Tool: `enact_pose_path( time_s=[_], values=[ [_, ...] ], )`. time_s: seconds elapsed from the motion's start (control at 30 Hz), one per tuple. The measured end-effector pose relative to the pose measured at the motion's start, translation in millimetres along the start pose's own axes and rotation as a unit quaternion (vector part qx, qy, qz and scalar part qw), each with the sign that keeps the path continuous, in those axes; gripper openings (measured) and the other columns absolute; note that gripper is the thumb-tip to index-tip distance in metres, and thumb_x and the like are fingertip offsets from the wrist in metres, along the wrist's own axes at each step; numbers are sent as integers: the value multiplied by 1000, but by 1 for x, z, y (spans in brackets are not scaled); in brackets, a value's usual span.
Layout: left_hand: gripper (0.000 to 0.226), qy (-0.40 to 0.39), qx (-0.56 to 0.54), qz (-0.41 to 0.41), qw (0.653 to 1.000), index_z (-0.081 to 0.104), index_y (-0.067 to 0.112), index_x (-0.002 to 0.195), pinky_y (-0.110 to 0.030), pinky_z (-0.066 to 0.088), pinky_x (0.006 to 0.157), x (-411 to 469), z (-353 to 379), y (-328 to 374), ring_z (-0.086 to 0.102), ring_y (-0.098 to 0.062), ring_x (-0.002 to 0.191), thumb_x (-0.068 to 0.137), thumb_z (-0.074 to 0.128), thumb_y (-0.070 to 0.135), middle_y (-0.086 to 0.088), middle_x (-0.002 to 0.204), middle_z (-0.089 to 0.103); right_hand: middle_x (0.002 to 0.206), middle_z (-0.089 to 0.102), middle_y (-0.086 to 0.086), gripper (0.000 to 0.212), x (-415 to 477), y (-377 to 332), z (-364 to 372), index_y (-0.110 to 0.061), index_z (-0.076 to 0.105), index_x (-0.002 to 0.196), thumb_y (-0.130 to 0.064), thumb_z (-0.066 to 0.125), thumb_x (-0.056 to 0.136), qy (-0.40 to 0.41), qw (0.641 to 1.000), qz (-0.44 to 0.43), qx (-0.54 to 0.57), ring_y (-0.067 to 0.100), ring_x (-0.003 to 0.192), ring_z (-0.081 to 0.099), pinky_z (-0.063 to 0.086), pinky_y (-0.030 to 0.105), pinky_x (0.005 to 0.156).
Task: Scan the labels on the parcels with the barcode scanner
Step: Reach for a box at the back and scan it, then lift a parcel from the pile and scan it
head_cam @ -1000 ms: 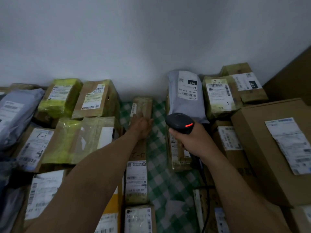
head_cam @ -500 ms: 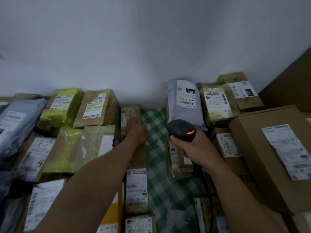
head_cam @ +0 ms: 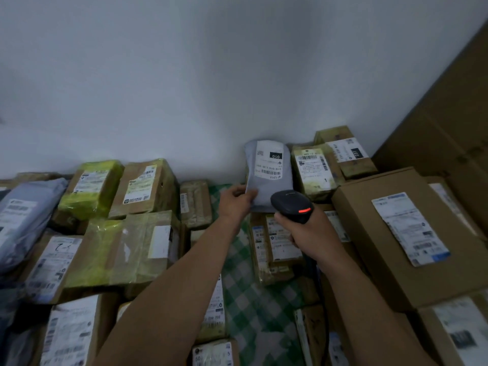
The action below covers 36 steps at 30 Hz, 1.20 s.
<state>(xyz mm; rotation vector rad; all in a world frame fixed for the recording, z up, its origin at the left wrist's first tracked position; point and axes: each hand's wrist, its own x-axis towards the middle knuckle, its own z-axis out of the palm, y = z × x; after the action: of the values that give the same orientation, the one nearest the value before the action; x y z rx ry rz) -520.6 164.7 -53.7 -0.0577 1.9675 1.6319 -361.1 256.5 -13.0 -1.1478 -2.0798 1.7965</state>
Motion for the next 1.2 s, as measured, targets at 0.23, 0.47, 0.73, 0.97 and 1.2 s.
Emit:
enact_pose_path(
  time_s=[0.23, 0.47, 0.73, 0.97, 1.2],
  values=[
    [11, 49, -92, 87, 991, 67, 15, 99, -33, 60, 83, -81, -24, 9, 69, -18, 100, 99, 66, 27, -2, 106, 71, 110, 74, -1, 52, -33, -21, -2, -32, 63, 123, -40, 87, 78, 65, 994, -40, 81, 22, 102, 71, 59, 45, 88],
    [15, 111, -184, 85, 973, 74, 14, 105, -46, 62, 87, -173, -53, -34, 72, -26, 102, 95, 73, 25, -4, 104, 76, 110, 68, -16, 44, -91, -31, -3, -37, 62, 115, -30, 89, 81, 28, 989, -67, 131, 6, 103, 65, 55, 33, 84],
    [59, 15, -215, 82, 973, 60, 19, 137, -55, 58, 95, -243, -90, -48, 70, -27, 115, 85, 77, -2, -1, 124, 74, 91, 69, -32, 50, -148, -8, 3, -36, 64, 104, 1, 86, 79, -6, 986, -103, 130, -21, 82, 63, 47, 1, 63],
    [50, 2, -245, 102, 964, 64, 16, 137, -52, 56, 99, -281, -111, -50, 72, -30, 113, 88, 75, 11, -6, 124, 74, 105, 69, -23, 47, -183, -7, 3, -30, 68, 120, -11, 87, 81, -12, 984, -101, 148, -1, 100, 65, 50, 23, 82],
    [49, 116, -160, 163, 967, 64, 14, 139, -48, 61, 92, -284, -116, -55, 73, -22, 110, 92, 76, 6, 2, 117, 77, 114, 73, -11, 53, -210, -13, 4, -30, 64, 131, -29, 87, 83, -47, 991, -114, 52, 8, 106, 67, 53, 28, 83]
  ],
)
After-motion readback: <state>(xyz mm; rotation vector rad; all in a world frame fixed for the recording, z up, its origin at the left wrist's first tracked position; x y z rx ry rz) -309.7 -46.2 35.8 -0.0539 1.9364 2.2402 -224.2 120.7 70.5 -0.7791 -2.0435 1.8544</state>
